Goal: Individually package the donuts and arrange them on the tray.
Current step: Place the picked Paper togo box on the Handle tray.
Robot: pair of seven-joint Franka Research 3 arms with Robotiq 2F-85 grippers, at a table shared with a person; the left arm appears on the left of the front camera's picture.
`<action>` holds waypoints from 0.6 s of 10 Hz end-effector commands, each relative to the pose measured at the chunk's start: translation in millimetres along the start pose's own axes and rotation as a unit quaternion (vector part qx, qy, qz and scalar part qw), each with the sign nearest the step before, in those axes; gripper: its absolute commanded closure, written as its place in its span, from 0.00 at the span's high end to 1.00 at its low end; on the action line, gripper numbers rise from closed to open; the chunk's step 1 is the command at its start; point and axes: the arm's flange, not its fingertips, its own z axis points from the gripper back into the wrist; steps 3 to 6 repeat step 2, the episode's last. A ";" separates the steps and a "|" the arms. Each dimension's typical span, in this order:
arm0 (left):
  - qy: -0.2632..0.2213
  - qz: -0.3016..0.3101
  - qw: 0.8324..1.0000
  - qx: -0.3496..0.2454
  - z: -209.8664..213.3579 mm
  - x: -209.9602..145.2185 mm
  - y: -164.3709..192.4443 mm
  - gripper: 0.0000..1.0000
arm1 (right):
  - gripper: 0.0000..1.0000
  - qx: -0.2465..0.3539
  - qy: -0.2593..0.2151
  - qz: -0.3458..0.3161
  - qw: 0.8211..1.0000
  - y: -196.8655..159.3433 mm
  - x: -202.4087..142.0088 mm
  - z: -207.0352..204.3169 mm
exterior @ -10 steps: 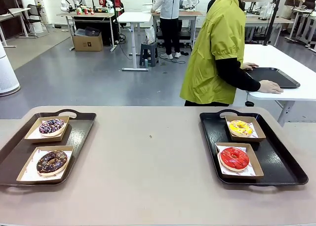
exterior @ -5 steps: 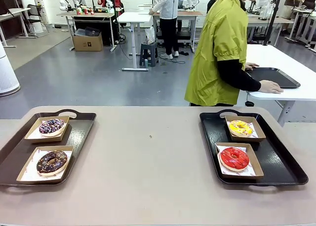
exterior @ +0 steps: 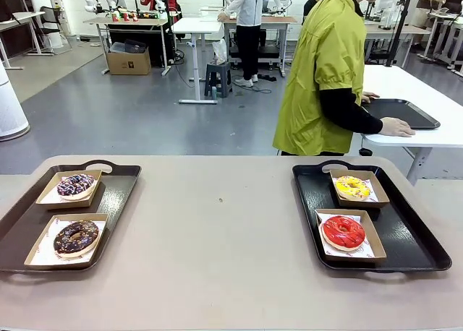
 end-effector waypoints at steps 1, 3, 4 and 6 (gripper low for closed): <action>0.000 -0.003 1.000 -0.002 0.7 -5.0 -1.0 1.00 | 0.97 -0.004 -0.002 -0.006 1.000 0.3 0.8 -2.0; 0.000 -0.003 1.000 -0.002 0.7 -5.0 -1.0 1.00 | 0.97 -0.004 -0.002 -0.006 1.000 0.3 0.8 -2.0; 0.000 -0.003 1.000 -0.002 0.7 -5.0 -1.0 1.00 | 0.97 -0.004 -0.002 -0.006 1.000 0.3 0.8 -2.0; 0.000 -0.003 1.000 -0.002 0.7 -5.0 -1.0 1.00 | 0.97 -0.004 -0.002 -0.006 1.000 0.3 0.8 -2.0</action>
